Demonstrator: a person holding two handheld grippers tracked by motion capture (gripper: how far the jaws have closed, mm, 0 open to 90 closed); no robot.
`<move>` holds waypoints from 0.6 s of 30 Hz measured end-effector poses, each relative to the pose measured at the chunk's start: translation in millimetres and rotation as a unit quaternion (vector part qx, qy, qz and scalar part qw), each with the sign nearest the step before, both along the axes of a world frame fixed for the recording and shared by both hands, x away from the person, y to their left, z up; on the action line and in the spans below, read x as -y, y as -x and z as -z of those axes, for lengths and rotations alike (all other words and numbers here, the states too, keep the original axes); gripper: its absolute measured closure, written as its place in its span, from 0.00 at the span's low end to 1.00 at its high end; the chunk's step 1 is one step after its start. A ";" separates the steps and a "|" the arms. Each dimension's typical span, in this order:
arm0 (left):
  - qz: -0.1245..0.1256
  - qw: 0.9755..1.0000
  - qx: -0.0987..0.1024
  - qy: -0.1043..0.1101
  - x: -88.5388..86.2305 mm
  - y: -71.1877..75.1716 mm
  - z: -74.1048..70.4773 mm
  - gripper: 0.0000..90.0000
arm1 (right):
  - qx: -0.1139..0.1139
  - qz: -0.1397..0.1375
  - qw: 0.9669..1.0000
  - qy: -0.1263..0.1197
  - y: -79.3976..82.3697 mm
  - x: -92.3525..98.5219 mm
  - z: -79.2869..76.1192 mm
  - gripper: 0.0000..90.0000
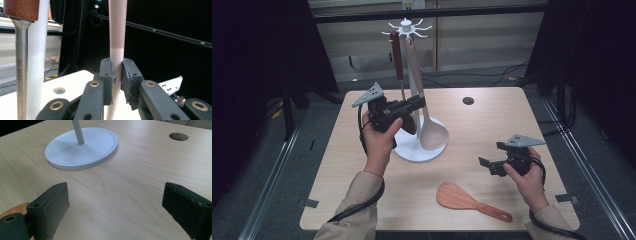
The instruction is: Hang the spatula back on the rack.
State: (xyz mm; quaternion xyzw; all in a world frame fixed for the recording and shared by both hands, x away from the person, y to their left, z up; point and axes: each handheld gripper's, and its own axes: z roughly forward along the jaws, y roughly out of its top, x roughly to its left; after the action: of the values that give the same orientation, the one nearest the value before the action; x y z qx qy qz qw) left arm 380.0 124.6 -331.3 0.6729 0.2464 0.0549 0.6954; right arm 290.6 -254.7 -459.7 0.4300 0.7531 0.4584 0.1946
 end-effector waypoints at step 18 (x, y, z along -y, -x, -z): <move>-0.046 0.998 -0.022 0.026 -7.6 -0.9 11.0 0.83 | 0.005 -0.001 1.000 0.000 0.7 -0.5 -1.2 0.08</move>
State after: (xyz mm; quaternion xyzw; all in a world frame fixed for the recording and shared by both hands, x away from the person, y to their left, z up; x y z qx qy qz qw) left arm 380.9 132.2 -342.3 0.6435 0.2938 0.0654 0.7038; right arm 289.9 -254.1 -458.5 0.4270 0.7527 0.4602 0.1980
